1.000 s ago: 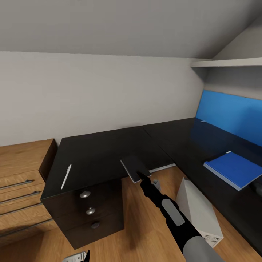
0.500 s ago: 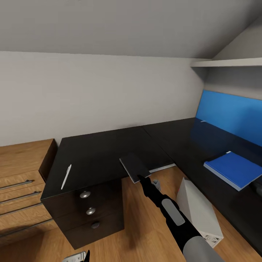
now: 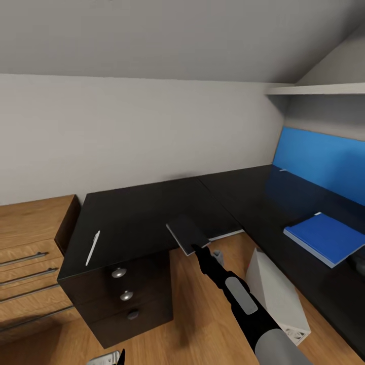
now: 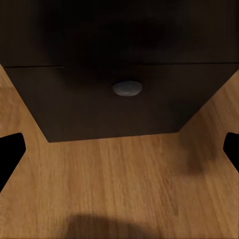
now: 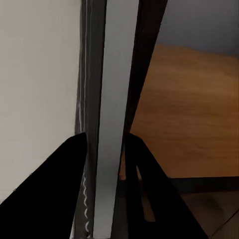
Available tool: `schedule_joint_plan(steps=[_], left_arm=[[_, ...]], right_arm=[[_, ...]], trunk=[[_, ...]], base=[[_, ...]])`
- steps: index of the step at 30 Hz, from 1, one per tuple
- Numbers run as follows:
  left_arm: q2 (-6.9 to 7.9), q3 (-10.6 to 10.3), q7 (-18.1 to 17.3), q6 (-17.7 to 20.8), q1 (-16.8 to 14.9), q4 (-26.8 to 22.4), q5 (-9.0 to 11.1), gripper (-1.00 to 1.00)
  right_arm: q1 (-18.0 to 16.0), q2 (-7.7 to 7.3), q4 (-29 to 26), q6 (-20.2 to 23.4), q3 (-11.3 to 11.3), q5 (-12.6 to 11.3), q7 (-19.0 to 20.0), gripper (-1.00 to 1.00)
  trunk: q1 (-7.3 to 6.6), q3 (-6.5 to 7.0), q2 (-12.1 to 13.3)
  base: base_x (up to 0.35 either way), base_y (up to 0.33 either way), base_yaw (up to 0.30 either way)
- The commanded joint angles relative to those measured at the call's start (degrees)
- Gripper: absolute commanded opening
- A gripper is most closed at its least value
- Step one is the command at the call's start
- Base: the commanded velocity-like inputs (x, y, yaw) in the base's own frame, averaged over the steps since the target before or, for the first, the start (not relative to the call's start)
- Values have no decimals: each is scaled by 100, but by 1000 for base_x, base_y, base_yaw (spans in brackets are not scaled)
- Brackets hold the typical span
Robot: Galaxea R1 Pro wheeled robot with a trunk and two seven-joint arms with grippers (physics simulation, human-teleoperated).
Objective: In the bedroom, organize the workspace by keeping the computer under the desk, ensuring the monitor is on the desk, placing the keyboard on the desk next to the monitor, placing the mouse on the desk next to the keyboard, moving the folder from the swivel chair onto the desk next to the mouse, stacking the notebook on top of the folder with the pen on top of the notebook, and positioning the swivel chair next to the desk.
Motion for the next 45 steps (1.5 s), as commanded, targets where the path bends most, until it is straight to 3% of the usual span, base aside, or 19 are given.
schedule_joint_plan(steps=[1, 6, 14, 19, 22, 24, 25, 27, 28, 31, 32, 33, 34, 38, 45], left_arm=[[9, -31, 42, -23, -1, -6, 46, 100], [4, -31, 46, -23, 2, -6, 46, 100], [-8, -31, 50, -23, 0, 32, 46, 100], [-9, -32, 51, -17, 0, 42, 46, 100], [-9, -37, 51, -16, -1, 79, 43, 100], [-9, -38, 49, -16, -1, 102, 36, 100], [-10, -39, 50, -19, -1, 111, 33, 100], [-11, -39, 47, -20, -1, 116, 32, 100], [-13, -39, 47, -21, 0, 120, 31, 100], [-16, -41, 45, -22, 0, 131, 30, 100], [-16, -44, 44, -23, 1, 148, 29, 100], [-17, -46, 44, -23, 1, 160, 29, 100], [-22, -54, 43, -23, 1, 200, 24, 100], [-25, -127, 42, -23, -1, 227, 15, 100], [-22, -372, 44, -22, 0, 238, 19, 100]], right_arm=[[-2, -1, 0, 16, -4, -37, 4, -100], [4, -15, -132, 3, -13, -28, 2, -100], [514, -52, -1274, -131, -51, -11, -60, -100], [693, -243, -1743, -520, -98, -31, -125, -100], [724, -360, -1844, -807, -246, -39, -205, -100], [734, -413, -1890, -979, -519, -42, -295, -100], [738, -433, -1909, -1047, -767, -45, -359, -100], [740, -446, -1924, -1090, -1051, -49, -424, -100], [742, -454, -1931, -1118, -1356, -51, -494, -100], [743, -459, -1938, -1137, -1815, -52, -616, -100], [744, -461, -1942, -1145, -2090, -53, -710, -100], [744, -462, -1944, -1147, -2214, -53, -758, -100], [744, -469, -1948, -1154, -2601, -54, -914, -100], [745, -486, -1982, -1160, -2870, -49, -993, -100], [745, -494, -2030, -1173, -2996, -46, -1029, -100]], trunk=[[-23, 14, 40], [-133, 104, 240], [-308, 248, 561], [-418, 338, 761], [-418, 338, 761], [-418, 338, 761], [-418, 338, 761], [-418, 338, 761], [-418, 338, 761], [-418, 338, 761], [-418, 338, 761], [-418, 338, 761], [-418, 338, 761], [-418, 338, 761], [-418, 338, 761]], base=[[0, 0, 0], [0, 0, 0], [0, 0, 0], [0, 0, -30], [0, 0, -171], [0, 0, -224], [0, 0, -243], [0, 0, -250], [0, 0, -258], [0, 0, -261], [0, 0, -265], [0, 0, -265], [0, -65, -267], [0, -175, -267], [0, -240, -208]])
